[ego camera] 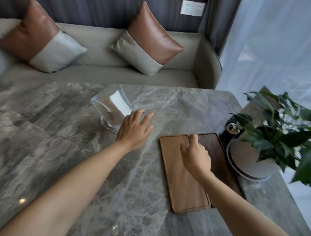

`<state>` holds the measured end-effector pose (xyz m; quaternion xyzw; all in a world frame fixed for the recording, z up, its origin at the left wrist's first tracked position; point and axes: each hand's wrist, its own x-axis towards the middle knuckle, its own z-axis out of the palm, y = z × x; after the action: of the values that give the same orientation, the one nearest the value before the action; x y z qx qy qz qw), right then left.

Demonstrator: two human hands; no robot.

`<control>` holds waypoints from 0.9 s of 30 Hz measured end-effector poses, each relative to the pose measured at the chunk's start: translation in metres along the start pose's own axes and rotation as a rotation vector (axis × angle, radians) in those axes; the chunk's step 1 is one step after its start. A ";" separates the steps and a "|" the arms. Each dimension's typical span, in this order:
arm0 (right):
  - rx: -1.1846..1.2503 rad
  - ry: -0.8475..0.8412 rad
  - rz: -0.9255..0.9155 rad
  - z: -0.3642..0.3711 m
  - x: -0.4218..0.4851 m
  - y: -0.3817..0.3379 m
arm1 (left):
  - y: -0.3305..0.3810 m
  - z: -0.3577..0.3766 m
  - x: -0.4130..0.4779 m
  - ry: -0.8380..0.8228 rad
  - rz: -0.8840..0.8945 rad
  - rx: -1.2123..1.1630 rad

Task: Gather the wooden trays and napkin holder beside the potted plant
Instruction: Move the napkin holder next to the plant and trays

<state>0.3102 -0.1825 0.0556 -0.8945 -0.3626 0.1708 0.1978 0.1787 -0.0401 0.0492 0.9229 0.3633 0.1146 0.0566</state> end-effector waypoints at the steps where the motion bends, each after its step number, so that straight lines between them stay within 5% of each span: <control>1: 0.017 0.004 -0.033 0.000 0.004 -0.014 | -0.011 -0.007 -0.002 0.031 -0.019 0.003; 13: 0.135 -0.094 -0.454 0.044 0.041 -0.138 | -0.130 -0.049 -0.004 0.288 -0.430 -0.151; 18: 0.099 -0.147 -0.454 0.073 0.057 -0.162 | -0.152 -0.037 0.010 0.085 -0.590 -0.295; 27: 0.025 -0.117 -0.403 0.102 0.073 -0.166 | -0.157 -0.004 0.033 -0.107 -0.584 -0.493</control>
<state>0.2169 0.0030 0.0349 -0.7901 -0.5429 0.1837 0.2176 0.0978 0.0972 0.0288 0.7439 0.5689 0.1292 0.3260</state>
